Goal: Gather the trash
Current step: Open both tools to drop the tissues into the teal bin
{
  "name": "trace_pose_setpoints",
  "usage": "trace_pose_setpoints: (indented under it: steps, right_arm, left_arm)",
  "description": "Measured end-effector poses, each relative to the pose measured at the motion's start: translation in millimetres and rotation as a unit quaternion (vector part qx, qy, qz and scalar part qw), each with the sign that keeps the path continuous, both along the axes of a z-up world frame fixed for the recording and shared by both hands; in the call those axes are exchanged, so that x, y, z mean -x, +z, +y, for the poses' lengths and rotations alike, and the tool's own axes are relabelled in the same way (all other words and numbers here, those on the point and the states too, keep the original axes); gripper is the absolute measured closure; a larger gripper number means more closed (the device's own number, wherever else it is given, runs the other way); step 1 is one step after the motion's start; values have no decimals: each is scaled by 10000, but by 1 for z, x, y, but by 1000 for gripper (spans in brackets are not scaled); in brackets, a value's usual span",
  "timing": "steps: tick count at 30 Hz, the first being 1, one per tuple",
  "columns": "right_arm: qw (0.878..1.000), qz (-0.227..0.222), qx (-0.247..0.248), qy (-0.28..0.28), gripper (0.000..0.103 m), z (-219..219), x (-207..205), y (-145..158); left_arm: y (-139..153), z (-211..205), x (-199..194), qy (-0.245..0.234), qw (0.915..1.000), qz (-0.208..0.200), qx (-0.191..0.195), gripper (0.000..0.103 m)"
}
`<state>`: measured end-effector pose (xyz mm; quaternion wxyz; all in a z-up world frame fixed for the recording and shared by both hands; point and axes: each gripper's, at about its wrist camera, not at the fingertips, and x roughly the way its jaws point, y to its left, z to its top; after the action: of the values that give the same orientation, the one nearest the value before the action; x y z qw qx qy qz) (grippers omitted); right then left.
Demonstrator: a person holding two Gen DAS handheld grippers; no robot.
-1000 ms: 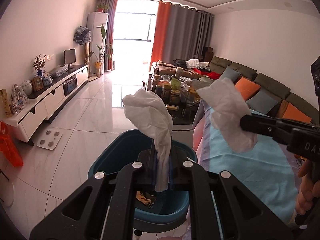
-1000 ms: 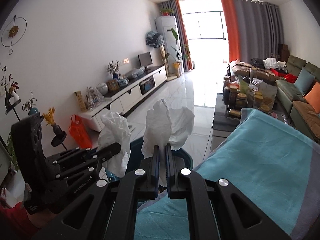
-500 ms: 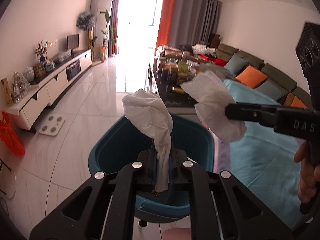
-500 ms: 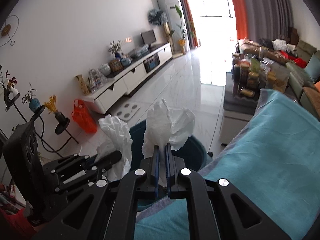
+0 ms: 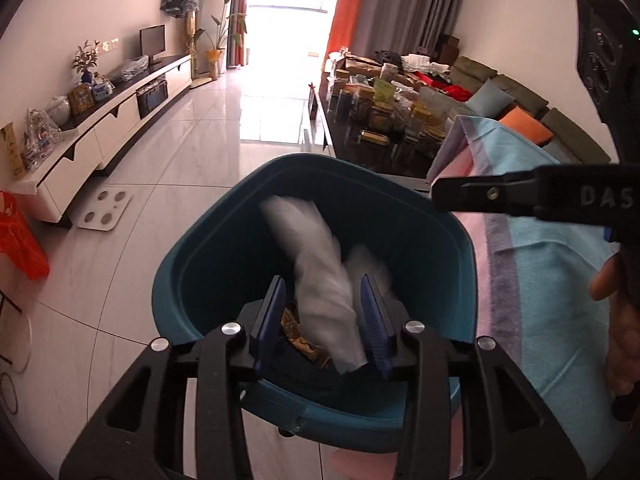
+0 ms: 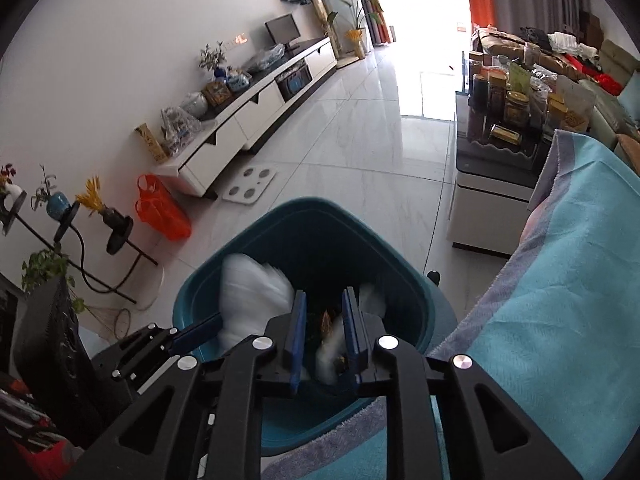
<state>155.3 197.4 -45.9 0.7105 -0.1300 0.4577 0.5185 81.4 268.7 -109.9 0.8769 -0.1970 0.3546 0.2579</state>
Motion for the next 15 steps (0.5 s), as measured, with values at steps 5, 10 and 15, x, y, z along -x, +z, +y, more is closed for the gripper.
trace_pose_setpoints:
  steps: [5,10,15]
  right_arm:
    - [9989,-54,-382,-247,76,-23,-6,16]
    - [9948,-283,-852,-474,60,-54,-3,44]
    - [9871,-593,-1337,-653,42,-90,7,68]
  left_arm:
    - [9,-8,5,109,9997,-120,-201,44]
    - [44,-11,28,309,9971,-530,-449,28]
    - [75,-15,54,578,9923,-932,-570,18]
